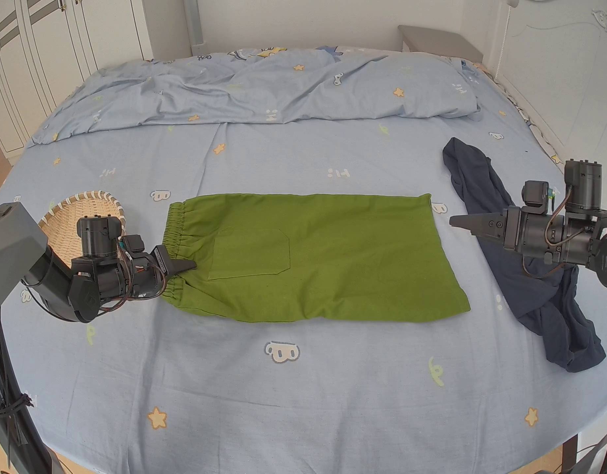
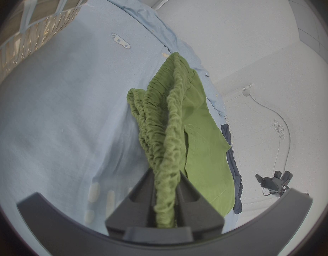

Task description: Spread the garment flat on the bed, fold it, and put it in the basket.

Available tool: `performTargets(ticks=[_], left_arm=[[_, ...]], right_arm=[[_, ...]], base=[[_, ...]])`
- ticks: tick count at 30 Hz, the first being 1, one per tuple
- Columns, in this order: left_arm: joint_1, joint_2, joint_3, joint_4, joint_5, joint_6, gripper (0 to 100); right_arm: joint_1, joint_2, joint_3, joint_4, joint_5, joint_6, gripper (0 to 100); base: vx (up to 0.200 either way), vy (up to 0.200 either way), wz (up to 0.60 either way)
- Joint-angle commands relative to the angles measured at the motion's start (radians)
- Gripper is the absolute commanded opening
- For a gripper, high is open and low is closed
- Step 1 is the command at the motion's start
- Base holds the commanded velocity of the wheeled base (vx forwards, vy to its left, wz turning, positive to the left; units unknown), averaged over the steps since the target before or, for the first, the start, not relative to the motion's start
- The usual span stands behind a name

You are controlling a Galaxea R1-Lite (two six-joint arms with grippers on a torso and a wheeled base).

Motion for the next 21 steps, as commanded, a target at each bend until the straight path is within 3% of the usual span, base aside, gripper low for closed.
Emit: performTargets(ticks=[1, 9, 21], left_arm=[[0.003, -0.020, -0.006, -0.005, 0.000, -0.028, 0], [0.012, -0.063, -0.007, 0.008, -0.002, -0.034, 0], [0.009, -0.064, -0.004, 0.008, -0.002, -0.034, 0]], right_arm=[[-0.062, 0.191, -0.084, 0.027, -0.008, -0.010, 100], [-0.114, 0.344, -0.209, 0.191, -0.025, -0.098, 100], [-0.093, 0.430, -0.214, 0.197, -0.011, -0.158, 100]], base=[[0.000, 0.000, 0.00], [0.000, 0.000, 0.00], [0.000, 0.000, 0.00]])
